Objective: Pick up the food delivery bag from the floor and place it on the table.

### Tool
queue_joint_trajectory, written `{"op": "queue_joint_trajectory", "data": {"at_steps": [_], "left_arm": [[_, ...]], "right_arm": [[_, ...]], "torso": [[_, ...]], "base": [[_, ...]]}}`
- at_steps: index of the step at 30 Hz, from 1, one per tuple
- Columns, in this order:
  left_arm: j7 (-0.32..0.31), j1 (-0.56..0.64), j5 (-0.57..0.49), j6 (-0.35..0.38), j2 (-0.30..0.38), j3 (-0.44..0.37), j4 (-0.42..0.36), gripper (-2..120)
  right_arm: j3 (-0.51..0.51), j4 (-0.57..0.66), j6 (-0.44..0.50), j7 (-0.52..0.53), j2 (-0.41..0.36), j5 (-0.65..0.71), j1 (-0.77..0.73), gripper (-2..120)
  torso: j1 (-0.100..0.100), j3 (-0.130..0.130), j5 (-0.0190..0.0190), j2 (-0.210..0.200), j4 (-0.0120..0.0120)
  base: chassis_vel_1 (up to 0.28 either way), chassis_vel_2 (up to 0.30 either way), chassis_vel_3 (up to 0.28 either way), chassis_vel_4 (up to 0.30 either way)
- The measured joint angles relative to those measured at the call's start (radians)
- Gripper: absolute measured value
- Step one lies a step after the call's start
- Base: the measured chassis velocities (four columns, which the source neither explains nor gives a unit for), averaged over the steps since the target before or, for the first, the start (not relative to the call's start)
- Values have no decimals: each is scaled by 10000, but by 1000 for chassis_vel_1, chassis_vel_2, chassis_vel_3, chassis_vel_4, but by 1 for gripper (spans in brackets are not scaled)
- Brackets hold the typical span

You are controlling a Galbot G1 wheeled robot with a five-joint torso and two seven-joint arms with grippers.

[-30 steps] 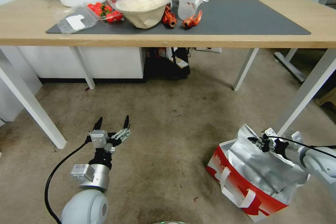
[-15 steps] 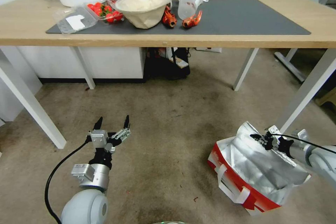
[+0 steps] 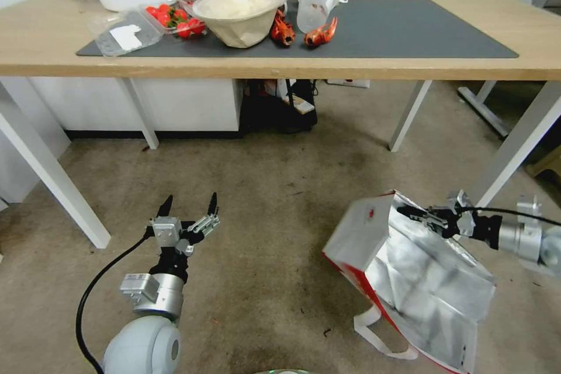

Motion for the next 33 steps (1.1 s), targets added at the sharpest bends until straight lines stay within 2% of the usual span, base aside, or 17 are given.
{"op": "queue_joint_trajectory", "data": {"at_steps": [3, 6, 13, 20, 27, 33], "left_arm": [[2, 4, 1, 7, 4, -2, -11, 100], [16, 5, 6, 40, 19, -6, -24, 100], [65, -6, 7, 61, 26, -2, -35, 100], [125, 8, 7, 63, 66, -16, -82, 100], [185, 21, 5, 60, 41, 5, -88, 100], [256, 14, 5, 48, 6, 14, -87, 100]], "right_arm": [[-69, 196, -64, -156, -289, 312, 224, 0], [-143, 424, -221, -973, -1113, 1062, 630, 0], [-28, 586, -322, -1578, -1443, 1513, 554, 0], [-69, 820, -465, -1963, -1509, 1675, 530, 0], [-362, 1024, -476, -1550, -1366, 1470, 439, 0], [-1132, 1395, -310, -1083, -917, 1325, 804, 0]], "torso": [[0, 0, -3, 1, 2], [0, 0, -3, 1, 0], [0, 0, -2, 1, 0], [0, 0, -2, 1, 0], [0, 0, -2, 1, 0], [0, 0, 0, 1, 1]], "base": [[0, 0, 0, 0], [0, 0, 0, 0], [0, 0, 0, 0], [0, 0, 0, 0], [0, 0, 0, 0], [0, 0, 0, 0]]}}
